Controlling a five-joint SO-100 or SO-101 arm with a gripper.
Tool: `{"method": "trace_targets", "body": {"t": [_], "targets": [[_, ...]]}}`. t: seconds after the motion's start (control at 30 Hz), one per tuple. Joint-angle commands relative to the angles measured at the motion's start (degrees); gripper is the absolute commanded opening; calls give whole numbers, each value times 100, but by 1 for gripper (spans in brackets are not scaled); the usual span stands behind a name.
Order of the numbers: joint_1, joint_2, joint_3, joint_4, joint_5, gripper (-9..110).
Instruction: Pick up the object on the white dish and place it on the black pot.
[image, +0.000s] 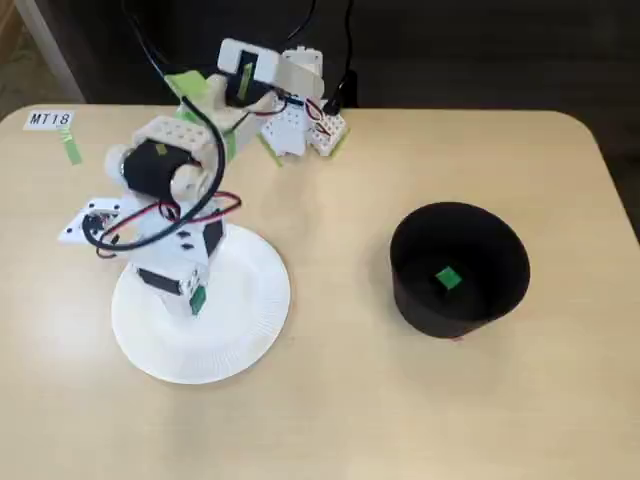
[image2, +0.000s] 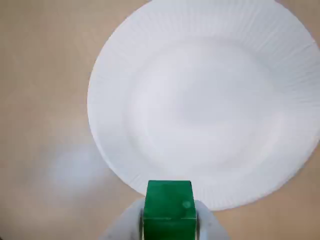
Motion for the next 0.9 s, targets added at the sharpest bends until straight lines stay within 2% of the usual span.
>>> {"method": "trace_targets", "body": {"t": [0.0,0.3,0.57,0.87], "targets": [[-211,1169,914,-18,-44,0],[-1037,3243,3076,-18,-9,0],[-2689,3595,3006,-70,149,0],[-4605,3551,3015,-1081,457,0]]}}
